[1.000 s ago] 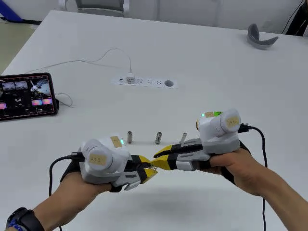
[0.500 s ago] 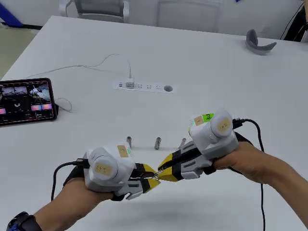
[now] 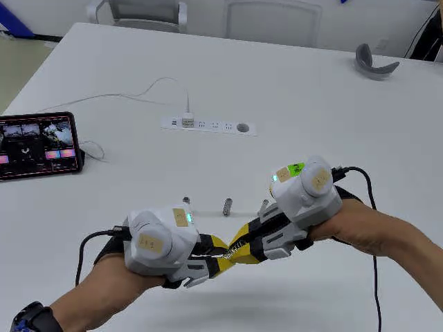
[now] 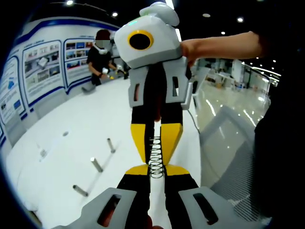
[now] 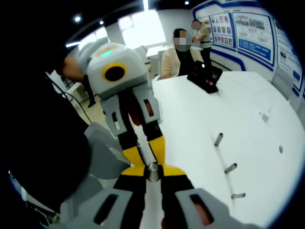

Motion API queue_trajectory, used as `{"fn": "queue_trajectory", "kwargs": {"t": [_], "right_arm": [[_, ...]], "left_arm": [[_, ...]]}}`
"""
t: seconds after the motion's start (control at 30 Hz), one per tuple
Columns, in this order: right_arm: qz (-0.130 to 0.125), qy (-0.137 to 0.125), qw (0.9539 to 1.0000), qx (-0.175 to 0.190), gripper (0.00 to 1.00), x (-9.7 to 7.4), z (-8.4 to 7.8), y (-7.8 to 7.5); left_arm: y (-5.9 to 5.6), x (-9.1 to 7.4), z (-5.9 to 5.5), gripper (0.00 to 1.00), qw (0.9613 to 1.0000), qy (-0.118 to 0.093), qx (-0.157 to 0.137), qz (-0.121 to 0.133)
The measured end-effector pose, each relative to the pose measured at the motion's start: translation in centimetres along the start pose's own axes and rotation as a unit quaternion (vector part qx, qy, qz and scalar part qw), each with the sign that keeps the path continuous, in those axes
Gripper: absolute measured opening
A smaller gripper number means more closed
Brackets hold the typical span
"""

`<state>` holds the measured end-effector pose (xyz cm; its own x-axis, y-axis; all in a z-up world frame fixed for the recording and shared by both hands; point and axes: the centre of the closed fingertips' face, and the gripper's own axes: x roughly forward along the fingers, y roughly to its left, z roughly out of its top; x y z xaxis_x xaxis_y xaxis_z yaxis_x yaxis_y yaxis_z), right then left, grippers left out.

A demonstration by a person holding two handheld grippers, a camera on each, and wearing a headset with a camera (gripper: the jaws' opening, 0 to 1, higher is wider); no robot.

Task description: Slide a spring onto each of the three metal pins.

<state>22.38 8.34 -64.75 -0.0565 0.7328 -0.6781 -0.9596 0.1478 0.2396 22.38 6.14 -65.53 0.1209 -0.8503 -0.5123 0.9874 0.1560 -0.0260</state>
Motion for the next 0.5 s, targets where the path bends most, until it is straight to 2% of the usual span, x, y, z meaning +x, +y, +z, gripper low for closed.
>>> {"fn": "queue_trajectory", "kwargs": {"t": [0.33,0.5], "right_arm": [[-0.012,-0.001,0.9999,-0.005,0.12,0.03,-0.18,-0.24],[-0.016,-0.002,0.9999,-0.001,0.12,-0.22,-0.62,-0.35]], "left_arm": [[0.35,0.16,-0.2,0.11,0.9997,-0.012,-0.019,0.007],[0.84,0.28,-0.58,0.18,0.9993,-0.009,-0.028,0.023]]}}
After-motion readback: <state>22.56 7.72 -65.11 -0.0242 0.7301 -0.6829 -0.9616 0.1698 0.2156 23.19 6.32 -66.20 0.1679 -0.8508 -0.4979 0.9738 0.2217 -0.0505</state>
